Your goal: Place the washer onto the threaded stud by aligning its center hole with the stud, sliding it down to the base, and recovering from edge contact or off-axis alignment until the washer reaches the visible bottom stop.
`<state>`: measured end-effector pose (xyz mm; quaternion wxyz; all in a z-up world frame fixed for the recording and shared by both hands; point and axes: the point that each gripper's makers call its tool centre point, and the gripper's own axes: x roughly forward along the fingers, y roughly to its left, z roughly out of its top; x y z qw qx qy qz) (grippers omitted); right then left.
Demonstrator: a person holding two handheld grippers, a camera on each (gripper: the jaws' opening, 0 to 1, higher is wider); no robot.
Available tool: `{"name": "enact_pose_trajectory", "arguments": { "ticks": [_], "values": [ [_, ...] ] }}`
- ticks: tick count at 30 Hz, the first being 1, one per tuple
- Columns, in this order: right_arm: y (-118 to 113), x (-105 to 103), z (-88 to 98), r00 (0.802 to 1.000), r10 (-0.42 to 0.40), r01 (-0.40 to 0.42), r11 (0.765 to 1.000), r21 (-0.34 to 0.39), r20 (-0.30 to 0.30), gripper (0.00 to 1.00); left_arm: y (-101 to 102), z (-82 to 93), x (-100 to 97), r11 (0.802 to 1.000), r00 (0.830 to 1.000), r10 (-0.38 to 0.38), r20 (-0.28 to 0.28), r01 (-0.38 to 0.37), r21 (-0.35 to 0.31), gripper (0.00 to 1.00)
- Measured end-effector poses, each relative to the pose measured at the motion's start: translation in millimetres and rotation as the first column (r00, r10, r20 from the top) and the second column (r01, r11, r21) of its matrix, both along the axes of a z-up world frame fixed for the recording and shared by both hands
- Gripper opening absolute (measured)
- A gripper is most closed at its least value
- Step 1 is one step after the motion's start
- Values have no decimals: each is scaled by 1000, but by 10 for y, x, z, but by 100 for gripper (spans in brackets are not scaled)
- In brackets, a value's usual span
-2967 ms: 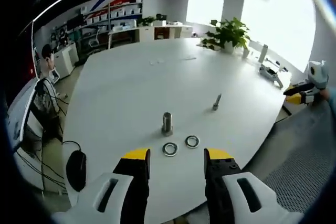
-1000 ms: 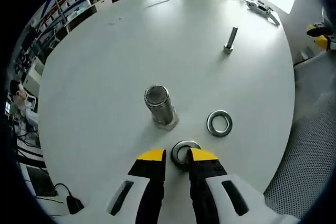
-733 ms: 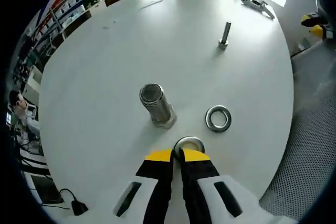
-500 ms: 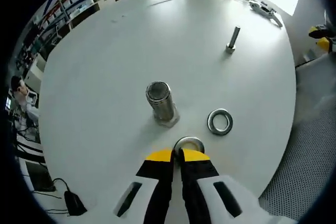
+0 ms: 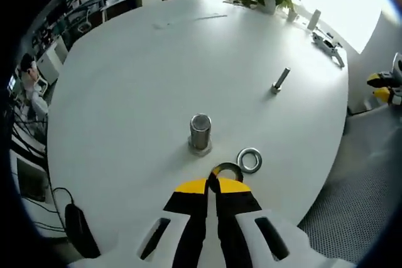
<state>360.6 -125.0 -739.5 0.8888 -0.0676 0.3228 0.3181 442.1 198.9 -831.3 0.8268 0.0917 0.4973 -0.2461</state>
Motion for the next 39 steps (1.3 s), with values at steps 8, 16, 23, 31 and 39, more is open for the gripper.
{"name": "enact_pose_trajectory", "arguments": {
  "ticks": [8,16,23,31,39],
  "values": [
    [3,8,10,1000,-1,1,1000,4,3,22,-83,223,112,1000,999,-10,50,10,-6,2],
    [2,14,19,1000,-4,4,1000,10,6,22,-68,367,279,1000,997,13,74,-13,-9,2],
    [0,20,27,1000,-6,5,1000,10,11,22,-60,400,375,999,996,39,82,-39,-10,2],
    [9,4,14,1000,5,-5,1000,6,5,22,-28,357,497,996,994,86,64,-85,-17,2],
    [5,6,11,1000,4,-4,1000,3,4,22,-22,312,545,995,994,98,49,-97,-22,2]
  ]
}}
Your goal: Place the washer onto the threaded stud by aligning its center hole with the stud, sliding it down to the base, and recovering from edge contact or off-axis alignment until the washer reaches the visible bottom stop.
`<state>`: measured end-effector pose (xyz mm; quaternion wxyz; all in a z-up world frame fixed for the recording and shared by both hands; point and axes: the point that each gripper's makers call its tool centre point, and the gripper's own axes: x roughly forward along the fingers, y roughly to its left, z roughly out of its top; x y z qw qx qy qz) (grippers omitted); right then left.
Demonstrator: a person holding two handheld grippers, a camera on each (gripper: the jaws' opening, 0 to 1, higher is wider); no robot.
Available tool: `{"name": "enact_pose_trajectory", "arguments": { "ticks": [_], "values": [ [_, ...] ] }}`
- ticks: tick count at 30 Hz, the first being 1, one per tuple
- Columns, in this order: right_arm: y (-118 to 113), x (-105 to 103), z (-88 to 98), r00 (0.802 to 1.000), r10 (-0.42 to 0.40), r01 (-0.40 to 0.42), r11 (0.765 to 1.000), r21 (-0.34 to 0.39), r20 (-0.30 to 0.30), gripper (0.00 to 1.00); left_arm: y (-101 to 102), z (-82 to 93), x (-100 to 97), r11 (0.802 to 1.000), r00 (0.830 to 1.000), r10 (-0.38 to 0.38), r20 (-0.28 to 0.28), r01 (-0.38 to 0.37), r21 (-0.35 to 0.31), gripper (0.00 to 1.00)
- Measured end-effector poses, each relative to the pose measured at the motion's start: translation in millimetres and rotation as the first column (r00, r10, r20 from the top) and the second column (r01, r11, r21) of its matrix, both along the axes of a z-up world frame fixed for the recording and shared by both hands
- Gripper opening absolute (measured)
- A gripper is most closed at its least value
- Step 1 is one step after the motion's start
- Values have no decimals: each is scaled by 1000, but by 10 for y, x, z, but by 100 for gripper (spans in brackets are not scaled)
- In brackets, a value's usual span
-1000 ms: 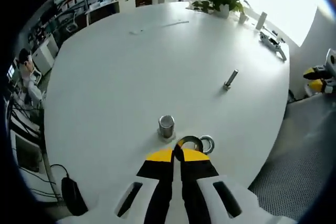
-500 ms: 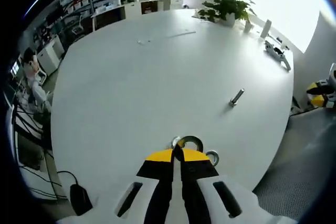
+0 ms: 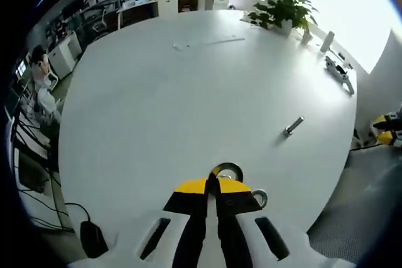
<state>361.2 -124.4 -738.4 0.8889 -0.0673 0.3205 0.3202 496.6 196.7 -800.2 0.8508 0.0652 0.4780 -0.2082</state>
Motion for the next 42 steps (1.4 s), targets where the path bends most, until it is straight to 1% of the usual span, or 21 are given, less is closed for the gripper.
{"name": "enact_pose_trajectory", "arguments": {
  "ticks": [6,7,11,14,17,20,21,23,27,31,33,35,37,40,42],
  "values": [
    [-5,3,0,1000,-6,6,1000,1,0,22,27,-32,-18,1000,1000,15,-26,-15,-7,2],
    [-5,2,0,1000,-6,6,1000,1,0,22,22,-51,-31,1000,999,16,-38,-17,-7,2],
    [-1,-2,-2,1000,-4,4,1000,0,-1,22,15,-85,-45,1000,999,2,-46,-2,9,2],
    [7,-12,-8,1000,3,-3,1000,-2,-5,22,27,-80,-36,1000,998,17,-55,-17,-3,2],
    [12,-13,-8,1000,5,-5,1000,-1,-4,22,27,-78,-41,1000,998,14,-59,-14,-6,2],
    [8,-10,-5,1000,3,-3,1000,0,-2,22,11,-69,-34,1000,999,-15,-49,14,-7,2],
    [9,-8,-2,1000,2,-2,1000,1,-2,22,8,-75,-43,1000,998,-19,-56,19,-8,2],
    [8,-9,-3,1000,2,-2,1000,1,-2,22,2,-71,-29,999,998,-30,-51,30,-11,2],
    [12,-12,-4,1000,5,-5,1000,2,-2,22,7,-73,-16,999,998,-34,-52,34,-17,3],
    [13,-10,-1,1000,5,-5,1000,5,-1,22,31,-70,0,999,998,-44,-44,44,-7,7],
    [12,-9,-1,1000,4,-4,1000,6,-1,22,15,-53,5,999,998,-46,-38,46,-17,8],
    [12,-8,-1,1000,5,-5,1000,6,-1,22,-4,-24,13,999,998,-48,-30,48,-23,5],
    [13,-8,0,1000,5,-5,1000,6,-1,22,-16,5,33,998,998,-56,-19,55,-24,0],
    [13,-8,-1,1000,7,-7,1000,5,0,22,6,15,77,998,998,-61,-2,61,-8,0],
    [11,-6,0,1000,5,-5,1000,6,0,22,-12,21,76,998,998,-61,-3,61,-18,2]
  ]
}}
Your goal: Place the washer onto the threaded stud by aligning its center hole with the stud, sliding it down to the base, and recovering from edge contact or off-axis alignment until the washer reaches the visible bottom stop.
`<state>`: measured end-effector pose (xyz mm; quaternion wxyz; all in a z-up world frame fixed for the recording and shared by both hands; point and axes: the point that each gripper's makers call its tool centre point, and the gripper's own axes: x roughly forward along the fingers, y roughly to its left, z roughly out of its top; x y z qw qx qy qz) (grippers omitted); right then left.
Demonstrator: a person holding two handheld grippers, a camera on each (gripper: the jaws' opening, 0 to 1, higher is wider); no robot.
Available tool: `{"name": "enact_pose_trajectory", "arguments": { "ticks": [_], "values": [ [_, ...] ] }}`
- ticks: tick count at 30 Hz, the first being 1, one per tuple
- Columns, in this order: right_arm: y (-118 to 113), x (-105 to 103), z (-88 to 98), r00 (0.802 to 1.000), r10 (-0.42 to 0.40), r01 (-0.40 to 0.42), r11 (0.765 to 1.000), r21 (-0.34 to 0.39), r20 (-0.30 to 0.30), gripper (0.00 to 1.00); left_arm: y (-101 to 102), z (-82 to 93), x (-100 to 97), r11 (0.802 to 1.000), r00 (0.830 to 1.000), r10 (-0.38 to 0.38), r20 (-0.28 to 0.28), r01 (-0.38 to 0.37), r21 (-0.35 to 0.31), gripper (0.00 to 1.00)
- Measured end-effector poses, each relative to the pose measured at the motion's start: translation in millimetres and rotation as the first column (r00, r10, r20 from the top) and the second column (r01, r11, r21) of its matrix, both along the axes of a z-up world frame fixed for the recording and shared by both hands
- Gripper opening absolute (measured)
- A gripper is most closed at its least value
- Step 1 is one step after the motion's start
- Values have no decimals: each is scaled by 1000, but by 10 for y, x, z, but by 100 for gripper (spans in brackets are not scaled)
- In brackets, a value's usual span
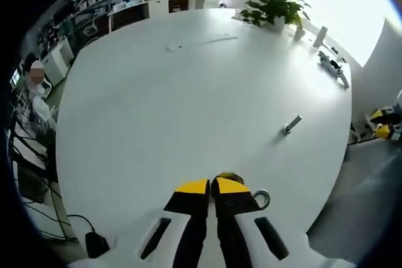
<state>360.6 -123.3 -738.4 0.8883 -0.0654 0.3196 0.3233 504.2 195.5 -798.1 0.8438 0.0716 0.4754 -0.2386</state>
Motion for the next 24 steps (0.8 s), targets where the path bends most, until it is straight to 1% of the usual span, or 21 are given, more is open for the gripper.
{"name": "enact_pose_trajectory", "arguments": {
  "ticks": [2,4,8,10,18,22,24],
  "values": [
    [-1,2,1,1000,-1,1,1000,0,1,22,-29,0,-13,1000,1000,-4,-7,4,-10,2],
    [-3,4,2,1000,-3,3,1000,1,0,22,-94,-2,-38,1000,1000,-25,-9,24,-17,2],
    [-1,4,3,1000,-2,2,1000,1,1,22,-168,-48,-53,998,998,-55,-13,55,-1,4],
    [-2,4,3,1000,-2,2,1000,0,1,22,-160,-78,-44,998,998,-55,-15,56,5,4],
    [-6,9,7,1000,-5,5,1000,3,1,22,-179,-57,-31,998,998,-62,-7,62,9,4],
    [-4,9,7,1000,-5,5,1000,3,1,22,-177,-58,-37,998,998,-55,-6,55,10,9],
    [-5,9,7,1000,-5,5,1000,3,1,22,-194,-62,-31,998,998,-59,-1,59,6,8]
  ]
}}
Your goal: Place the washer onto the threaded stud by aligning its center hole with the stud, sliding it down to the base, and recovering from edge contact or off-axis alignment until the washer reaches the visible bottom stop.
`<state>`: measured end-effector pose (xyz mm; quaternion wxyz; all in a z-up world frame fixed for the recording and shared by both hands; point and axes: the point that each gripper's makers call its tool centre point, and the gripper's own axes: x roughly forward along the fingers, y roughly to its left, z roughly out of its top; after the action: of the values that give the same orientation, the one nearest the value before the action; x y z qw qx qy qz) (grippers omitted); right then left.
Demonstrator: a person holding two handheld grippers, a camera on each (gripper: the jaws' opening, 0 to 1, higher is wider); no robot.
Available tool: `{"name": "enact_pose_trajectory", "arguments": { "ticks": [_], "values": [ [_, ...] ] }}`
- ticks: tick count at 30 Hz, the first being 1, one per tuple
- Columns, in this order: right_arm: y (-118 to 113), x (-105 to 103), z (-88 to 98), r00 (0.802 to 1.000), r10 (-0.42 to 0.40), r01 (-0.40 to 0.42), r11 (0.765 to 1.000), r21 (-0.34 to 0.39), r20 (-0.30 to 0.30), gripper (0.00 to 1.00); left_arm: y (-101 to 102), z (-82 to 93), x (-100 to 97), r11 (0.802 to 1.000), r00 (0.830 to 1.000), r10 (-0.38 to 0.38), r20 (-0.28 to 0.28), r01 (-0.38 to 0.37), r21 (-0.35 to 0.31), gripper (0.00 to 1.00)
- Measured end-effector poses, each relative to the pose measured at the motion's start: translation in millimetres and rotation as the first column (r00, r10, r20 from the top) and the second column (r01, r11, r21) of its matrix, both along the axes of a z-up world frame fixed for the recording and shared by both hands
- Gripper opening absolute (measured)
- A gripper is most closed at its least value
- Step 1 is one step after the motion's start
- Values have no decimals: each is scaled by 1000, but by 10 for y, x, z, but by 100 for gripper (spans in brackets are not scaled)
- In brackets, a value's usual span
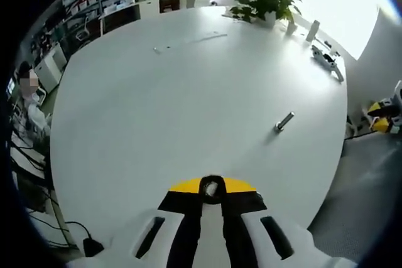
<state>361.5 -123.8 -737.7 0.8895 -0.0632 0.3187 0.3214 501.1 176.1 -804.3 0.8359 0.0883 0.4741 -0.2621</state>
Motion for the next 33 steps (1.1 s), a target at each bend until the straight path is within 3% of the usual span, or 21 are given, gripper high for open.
{"name": "enact_pose_trajectory", "arguments": {
  "ticks": [5,6,16,20,23,28,33],
  "values": [
    [3,-1,-1,1000,2,-2,1000,1,0,22,-3,-29,12,999,999,-35,11,34,40,3],
    [4,-1,-1,1000,2,-2,1000,0,0,22,5,-27,46,996,997,-63,35,61,58,3],
    [4,1,3,1000,1,-1,1000,3,3,22,-10,2,18,996,997,-64,37,62,62,3],
    [0,5,7,1000,-2,2,1000,5,5,22,14,12,-5,994,996,-73,58,68,84,10],
    [-1,6,8,1000,-4,4,1000,5,6,22,8,3,-21,997,997,-57,57,54,56,21],
    [3,4,6,1000,-1,1,1000,5,4,22,18,-25,-20,995,994,-80,73,76,65,35],
    [3,4,3,1000,0,0,1000,3,3,22,-42,-124,-8,994,994,-98,57,95,59,36]
  ]
}}
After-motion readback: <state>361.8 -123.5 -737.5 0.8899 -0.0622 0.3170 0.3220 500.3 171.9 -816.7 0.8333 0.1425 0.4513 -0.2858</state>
